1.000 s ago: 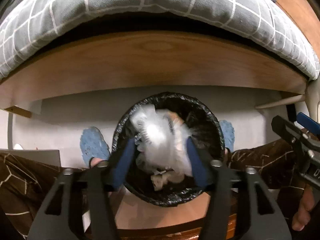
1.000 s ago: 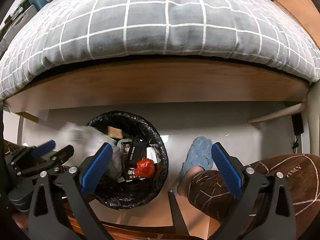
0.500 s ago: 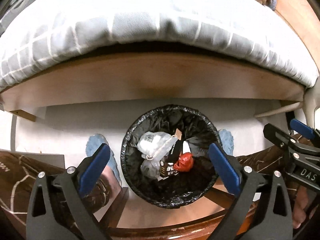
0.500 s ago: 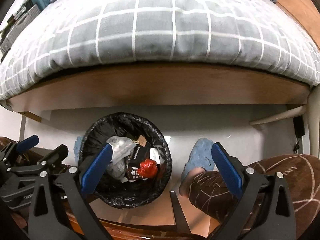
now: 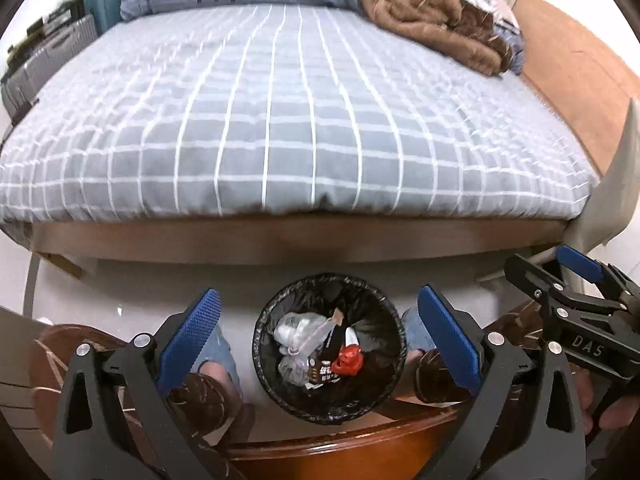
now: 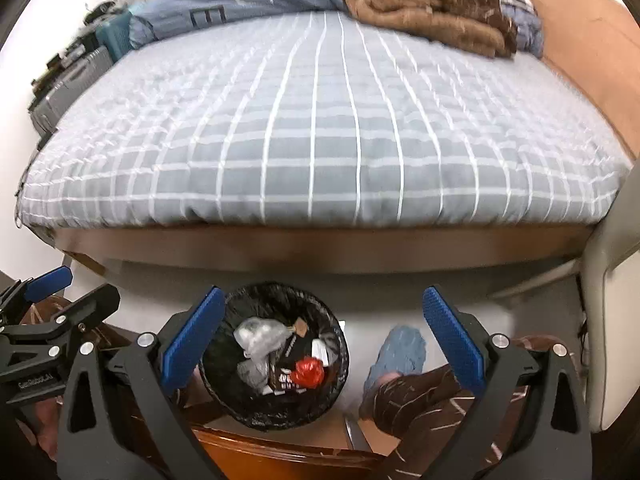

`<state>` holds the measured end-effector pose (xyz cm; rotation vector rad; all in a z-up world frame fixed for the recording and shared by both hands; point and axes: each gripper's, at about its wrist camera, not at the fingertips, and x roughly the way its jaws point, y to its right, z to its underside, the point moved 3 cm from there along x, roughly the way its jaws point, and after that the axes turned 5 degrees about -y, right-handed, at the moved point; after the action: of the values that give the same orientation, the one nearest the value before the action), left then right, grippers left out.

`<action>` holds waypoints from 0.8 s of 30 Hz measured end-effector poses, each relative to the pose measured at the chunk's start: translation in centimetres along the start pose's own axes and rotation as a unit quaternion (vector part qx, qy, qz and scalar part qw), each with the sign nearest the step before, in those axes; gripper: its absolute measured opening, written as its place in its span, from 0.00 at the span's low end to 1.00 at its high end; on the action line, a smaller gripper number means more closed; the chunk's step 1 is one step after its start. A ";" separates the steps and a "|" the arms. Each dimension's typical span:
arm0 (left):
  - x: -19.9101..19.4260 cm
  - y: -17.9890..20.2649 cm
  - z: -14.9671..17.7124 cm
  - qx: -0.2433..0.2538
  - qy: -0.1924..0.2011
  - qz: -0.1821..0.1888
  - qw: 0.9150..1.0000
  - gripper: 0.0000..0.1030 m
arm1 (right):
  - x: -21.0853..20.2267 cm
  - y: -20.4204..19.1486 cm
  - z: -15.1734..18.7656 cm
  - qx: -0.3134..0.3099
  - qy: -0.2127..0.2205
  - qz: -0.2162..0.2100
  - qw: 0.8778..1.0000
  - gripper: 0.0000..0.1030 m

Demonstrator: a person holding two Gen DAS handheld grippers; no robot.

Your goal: Collect trash

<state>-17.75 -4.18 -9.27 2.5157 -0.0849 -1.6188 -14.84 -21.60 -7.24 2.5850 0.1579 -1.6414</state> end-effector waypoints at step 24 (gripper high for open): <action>-9.8 0.6 1.3 0.021 0.073 -0.018 0.997 0.94 | -9.8 -1.3 1.8 -0.007 0.064 0.004 0.998 0.93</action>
<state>-23.01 -3.63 -0.89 2.6739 -0.0588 -1.4547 -20.71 -21.02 0.84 2.6771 0.1665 -1.4680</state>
